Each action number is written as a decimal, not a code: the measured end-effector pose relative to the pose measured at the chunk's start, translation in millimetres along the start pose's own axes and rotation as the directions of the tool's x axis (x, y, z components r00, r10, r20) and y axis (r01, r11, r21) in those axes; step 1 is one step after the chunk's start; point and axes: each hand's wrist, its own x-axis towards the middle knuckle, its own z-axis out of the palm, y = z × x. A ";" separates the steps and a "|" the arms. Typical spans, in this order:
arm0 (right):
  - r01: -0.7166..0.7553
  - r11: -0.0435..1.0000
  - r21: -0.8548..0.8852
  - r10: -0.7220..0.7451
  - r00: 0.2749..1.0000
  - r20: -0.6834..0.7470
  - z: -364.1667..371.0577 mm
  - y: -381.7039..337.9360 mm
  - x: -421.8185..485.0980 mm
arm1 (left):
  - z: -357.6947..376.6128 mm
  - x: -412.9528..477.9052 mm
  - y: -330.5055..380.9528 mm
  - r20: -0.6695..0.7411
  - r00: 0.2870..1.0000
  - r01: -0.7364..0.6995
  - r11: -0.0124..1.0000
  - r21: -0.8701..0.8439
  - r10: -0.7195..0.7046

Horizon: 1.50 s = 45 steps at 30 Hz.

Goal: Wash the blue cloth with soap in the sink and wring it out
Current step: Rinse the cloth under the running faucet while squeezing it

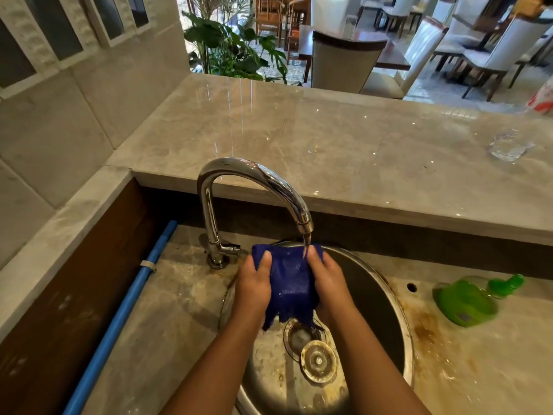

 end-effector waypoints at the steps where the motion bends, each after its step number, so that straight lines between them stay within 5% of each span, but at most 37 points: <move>1: -0.043 0.999 0.010 0.043 0.999 0.025 1.1 4.7 -0.1 | 1.2 0.4 0.2 0.009 1.000 -0.001 1.000 -0.022 0.001; 6: -0.270 0.885 0.381 0.266 0.962 0.064 6.0 25.5 0.0 | 5.9 -0.6 8.7 0.111 0.992 -0.068 0.998 0.008 0.066; 8: -0.238 0.875 0.423 0.245 0.969 0.038 2.4 21.9 2.7 | 6.2 -0.8 8.9 0.135 0.989 -0.062 0.998 0.014 0.059; 12: 0.024 0.975 0.222 -0.001 0.994 -0.105 -1.5 1.6 -5.7 | 4.8 4.6 -0.5 0.024 1.000 -0.005 0.999 -0.039 0.006; 15: 0.192 0.981 -0.007 -0.192 0.979 -0.067 13.7 -4.9 -26.9 | 11.2 5.3 -8.4 -0.028 0.996 0.078 0.991 -0.105 -0.081; 18: 0.375 0.873 -0.312 -0.388 0.921 0.021 33.3 8.5 -37.4 | 19.2 7.3 -11.7 0.002 0.990 0.136 0.971 -0.196 -0.138; 21: 0.404 0.735 -0.545 -0.499 0.866 -0.032 36.6 21.3 -23.4 | 21.0 0.0 -15.2 0.062 0.984 0.180 0.948 -0.261 -0.169; 25: 0.251 0.829 -0.500 -0.361 0.923 -0.134 18.9 25.1 10.2 | 12.4 -7.8 -18.5 0.285 0.928 0.336 0.869 -0.364 -0.240; 31: 0.088 0.985 -0.150 -0.112 0.981 -0.160 8.8 18.6 18.8 | 10.7 2.4 -3.6 0.180 0.981 0.120 0.948 -0.293 -0.068; 34: 0.234 0.966 -0.105 -0.245 0.964 -0.102 13.0 5.3 -7.5 | 15.2 13.1 5.6 0.064 0.992 0.125 0.963 -0.241 -0.113; 39: 0.499 0.710 -0.496 -0.573 0.820 0.006 31.9 8.8 -24.0 | 30.0 12.6 -3.4 0.133 0.978 0.191 0.949 -0.250 -0.162; 45: 0.083 0.921 -0.382 -0.179 0.958 -0.223 -0.9 23.6 27.1 | 25.4 -5.3 -9.0 0.339 0.921 0.296 0.910 -0.291 -0.191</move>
